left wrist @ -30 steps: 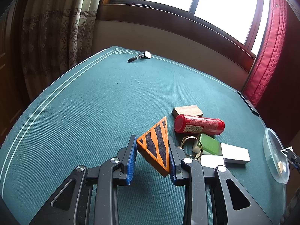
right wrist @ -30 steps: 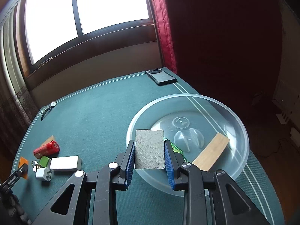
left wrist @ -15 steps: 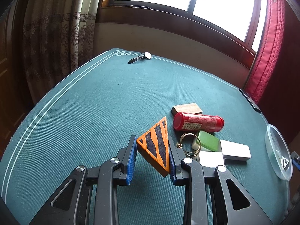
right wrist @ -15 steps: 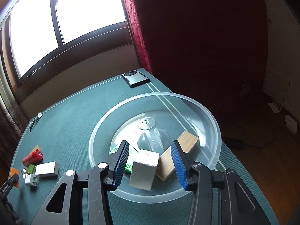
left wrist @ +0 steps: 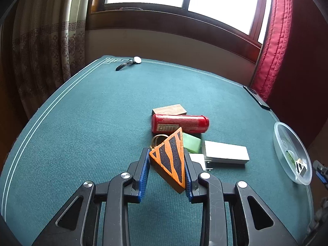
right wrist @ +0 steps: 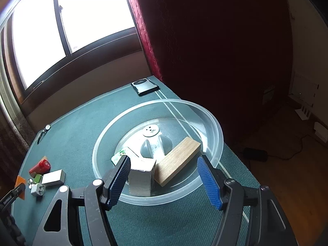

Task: Organize rigid objects
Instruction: 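Carry the grey-white block into the clear bowl and open the right gripper, then lower the striped triangular block into the clear bowl and open the left gripper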

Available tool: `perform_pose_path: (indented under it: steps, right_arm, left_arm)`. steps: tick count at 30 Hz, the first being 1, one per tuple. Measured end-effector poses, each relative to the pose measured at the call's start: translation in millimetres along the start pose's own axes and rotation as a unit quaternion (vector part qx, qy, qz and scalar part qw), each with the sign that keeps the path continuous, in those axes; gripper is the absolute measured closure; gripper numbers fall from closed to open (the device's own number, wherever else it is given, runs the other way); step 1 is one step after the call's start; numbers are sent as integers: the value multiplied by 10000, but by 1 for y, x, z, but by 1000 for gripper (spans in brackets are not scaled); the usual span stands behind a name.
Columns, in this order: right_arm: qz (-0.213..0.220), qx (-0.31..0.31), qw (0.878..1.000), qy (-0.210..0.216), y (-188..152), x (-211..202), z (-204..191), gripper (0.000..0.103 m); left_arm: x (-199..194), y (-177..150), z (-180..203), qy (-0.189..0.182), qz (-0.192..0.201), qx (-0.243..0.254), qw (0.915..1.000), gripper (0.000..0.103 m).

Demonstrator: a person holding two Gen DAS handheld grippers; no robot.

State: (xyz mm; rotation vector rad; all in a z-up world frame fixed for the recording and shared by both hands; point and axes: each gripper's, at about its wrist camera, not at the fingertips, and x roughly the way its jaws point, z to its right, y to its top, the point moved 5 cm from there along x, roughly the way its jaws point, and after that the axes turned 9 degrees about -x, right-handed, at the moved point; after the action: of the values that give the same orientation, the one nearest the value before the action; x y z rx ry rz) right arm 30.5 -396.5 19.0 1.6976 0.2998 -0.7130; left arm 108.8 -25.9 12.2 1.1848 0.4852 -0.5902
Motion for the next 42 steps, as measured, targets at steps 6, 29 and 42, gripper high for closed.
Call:
perform_pose_path:
  steps: [6,29,42]
  right_arm:
    - [-105,-618,9979,130,-5,13,-21,24]
    - [104,115,9995,-281,-15,6,44,21]
    - [326,556,9965,-536,-23,-2,64,18]
  left_arm:
    - [-10,-5,38,-194,24,333,9993,72]
    - [-19,-30,169,-957,-244,1345,9860,72]
    - [-2,-43,250,-1472,-557,1894,9692,72]
